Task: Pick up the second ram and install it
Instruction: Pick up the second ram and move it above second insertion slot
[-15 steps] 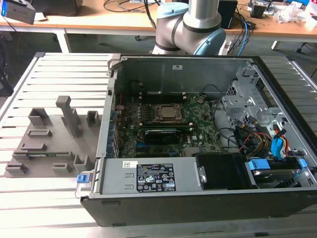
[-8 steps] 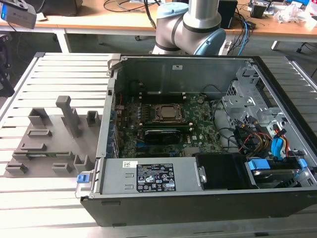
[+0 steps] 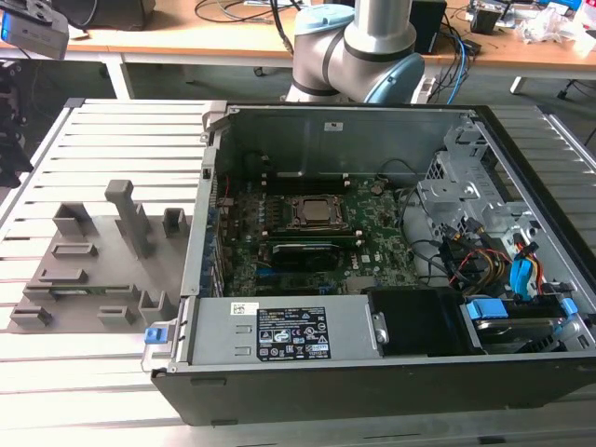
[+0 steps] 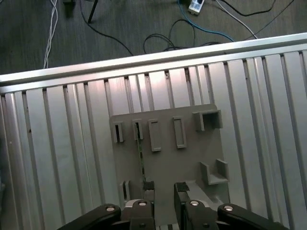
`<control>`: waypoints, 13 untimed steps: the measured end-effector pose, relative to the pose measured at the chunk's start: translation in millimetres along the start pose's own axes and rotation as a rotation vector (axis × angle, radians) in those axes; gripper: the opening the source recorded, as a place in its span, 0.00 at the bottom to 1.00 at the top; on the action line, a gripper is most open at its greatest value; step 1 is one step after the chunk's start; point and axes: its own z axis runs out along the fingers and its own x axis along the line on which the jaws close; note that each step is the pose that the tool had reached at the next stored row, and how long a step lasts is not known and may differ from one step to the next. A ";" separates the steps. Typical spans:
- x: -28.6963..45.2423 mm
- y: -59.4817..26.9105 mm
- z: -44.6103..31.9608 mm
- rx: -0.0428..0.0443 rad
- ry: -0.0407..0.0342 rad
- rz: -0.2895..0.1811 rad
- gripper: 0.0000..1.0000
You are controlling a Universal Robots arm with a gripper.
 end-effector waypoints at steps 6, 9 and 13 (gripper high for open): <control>0.1 -0.1 3.0 0.0002 0.0014 0.000 0.36; 0.2 -0.5 11.6 0.0003 0.0017 0.000 0.36; 0.4 -0.8 17.7 0.0003 0.0017 0.000 0.36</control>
